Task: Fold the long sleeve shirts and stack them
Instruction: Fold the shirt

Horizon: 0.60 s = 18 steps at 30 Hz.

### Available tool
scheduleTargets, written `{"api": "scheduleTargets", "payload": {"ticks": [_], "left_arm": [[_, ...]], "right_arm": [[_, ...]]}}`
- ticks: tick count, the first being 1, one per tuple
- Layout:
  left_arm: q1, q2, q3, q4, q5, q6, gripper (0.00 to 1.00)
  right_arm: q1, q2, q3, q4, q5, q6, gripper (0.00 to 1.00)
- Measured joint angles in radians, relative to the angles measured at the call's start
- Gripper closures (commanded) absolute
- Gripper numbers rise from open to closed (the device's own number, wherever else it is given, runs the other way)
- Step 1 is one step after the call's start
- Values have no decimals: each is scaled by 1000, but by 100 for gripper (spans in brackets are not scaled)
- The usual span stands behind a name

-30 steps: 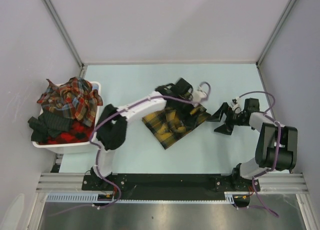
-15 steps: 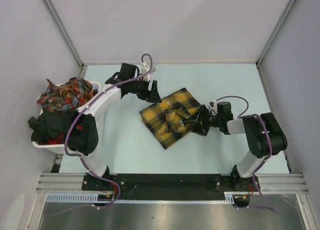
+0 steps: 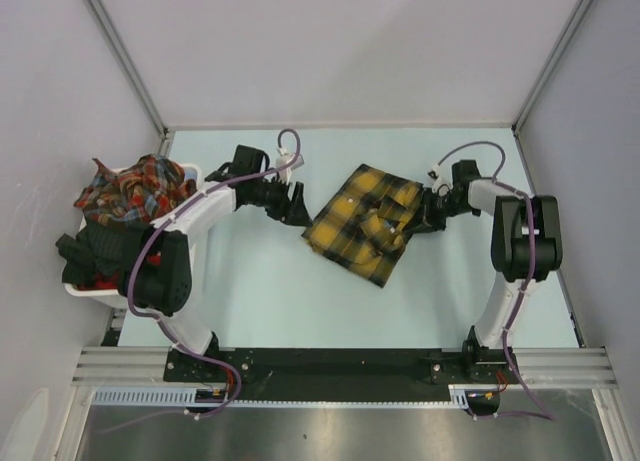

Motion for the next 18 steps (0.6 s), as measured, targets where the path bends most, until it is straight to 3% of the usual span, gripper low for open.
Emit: {"api": "scheduleTargets", "payload": {"ticks": [6, 10, 12, 13, 16, 17, 18], "left_arm": [[-34, 87, -24, 75, 47, -50, 34], [-58, 209, 15, 151, 58, -150, 32], [-68, 273, 46, 178, 56, -190, 35], [-73, 295, 57, 184, 55, -206, 40], [-89, 355, 82, 200, 55, -256, 72], [-94, 366, 82, 204, 59, -267, 89], [-98, 375, 82, 207, 66, -276, 95]], "right_arm": [[-25, 323, 534, -406, 63, -443, 100], [-37, 485, 763, -614, 24, -549, 100], [-38, 518, 814, -666, 15, -577, 100], [-38, 525, 825, -679, 13, -587, 100], [-37, 540, 847, -703, 5, -610, 100], [-35, 544, 852, -709, 3, -615, 100], [-35, 549, 861, -715, 2, -617, 100]]}}
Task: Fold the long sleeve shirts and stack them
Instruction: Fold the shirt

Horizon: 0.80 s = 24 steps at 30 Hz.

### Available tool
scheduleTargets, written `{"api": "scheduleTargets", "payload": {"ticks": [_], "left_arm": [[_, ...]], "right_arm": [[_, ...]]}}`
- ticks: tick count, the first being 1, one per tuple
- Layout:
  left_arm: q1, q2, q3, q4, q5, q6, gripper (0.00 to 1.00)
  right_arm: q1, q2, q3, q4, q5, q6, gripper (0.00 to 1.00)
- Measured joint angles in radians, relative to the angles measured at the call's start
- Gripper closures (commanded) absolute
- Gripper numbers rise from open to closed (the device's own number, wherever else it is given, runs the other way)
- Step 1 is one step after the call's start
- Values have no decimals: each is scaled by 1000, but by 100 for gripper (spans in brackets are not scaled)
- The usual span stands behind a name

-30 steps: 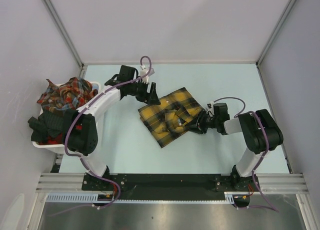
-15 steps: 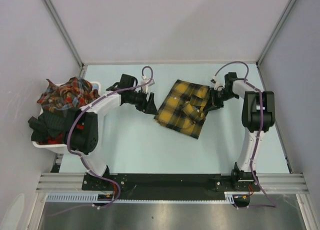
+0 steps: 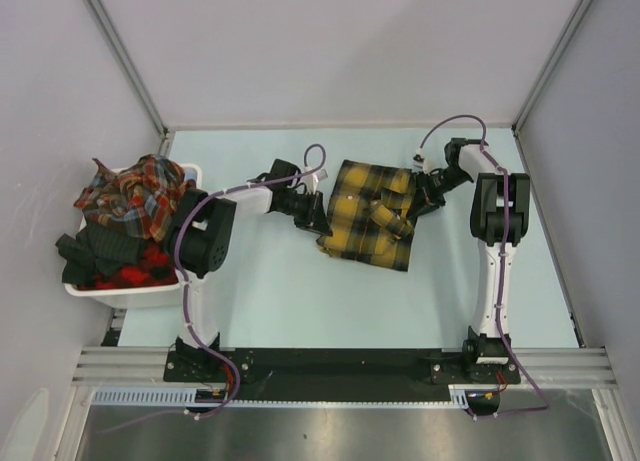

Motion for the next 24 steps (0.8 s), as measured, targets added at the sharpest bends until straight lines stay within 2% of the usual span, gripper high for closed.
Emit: {"api": "scheduleTargets", "payload": {"ticks": [1, 6, 7, 8, 9, 11, 12, 13, 14, 15, 16, 19, 21, 24], "left_arm": [[-5, 3, -5, 6, 10, -12, 100], [-95, -55, -170, 112, 84, -29, 98], [-132, -80, -208, 131, 92, -35, 88], [-183, -114, -253, 158, 98, -38, 61], [-239, -149, -288, 178, 103, -39, 52], [-338, -220, -335, 187, 132, -32, 41], [-380, -259, -357, 177, 149, -28, 40], [-402, -293, -376, 161, 166, -19, 41], [-407, -318, -385, 140, 175, -2, 40], [-397, -344, -391, 104, 184, 22, 41], [-373, -363, -391, 71, 192, 45, 42], [-230, -406, -385, -15, 220, 99, 42], [-119, -403, -335, -94, 216, 150, 41], [5, -345, -164, -194, 163, 223, 39]], "right_arm": [[0, 3, 5, -5, 0, 0, 100], [11, 23, 40, -23, -11, -24, 100], [18, 27, 47, -28, -17, -35, 100], [31, 34, 59, -39, -23, -59, 100], [47, 41, 75, -55, -32, -87, 100], [85, 62, 112, -82, -50, -146, 93], [104, 72, 135, -92, -56, -183, 88], [124, 80, 158, -101, -59, -218, 74], [143, 88, 183, -106, -60, -249, 65], [159, 91, 200, -106, -57, -267, 55], [182, 94, 226, -101, -48, -295, 41], [214, 93, 288, -69, -41, -318, 22], [215, 74, 297, -35, -32, -321, 21], [172, 20, 271, 5, -22, -292, 22]]}}
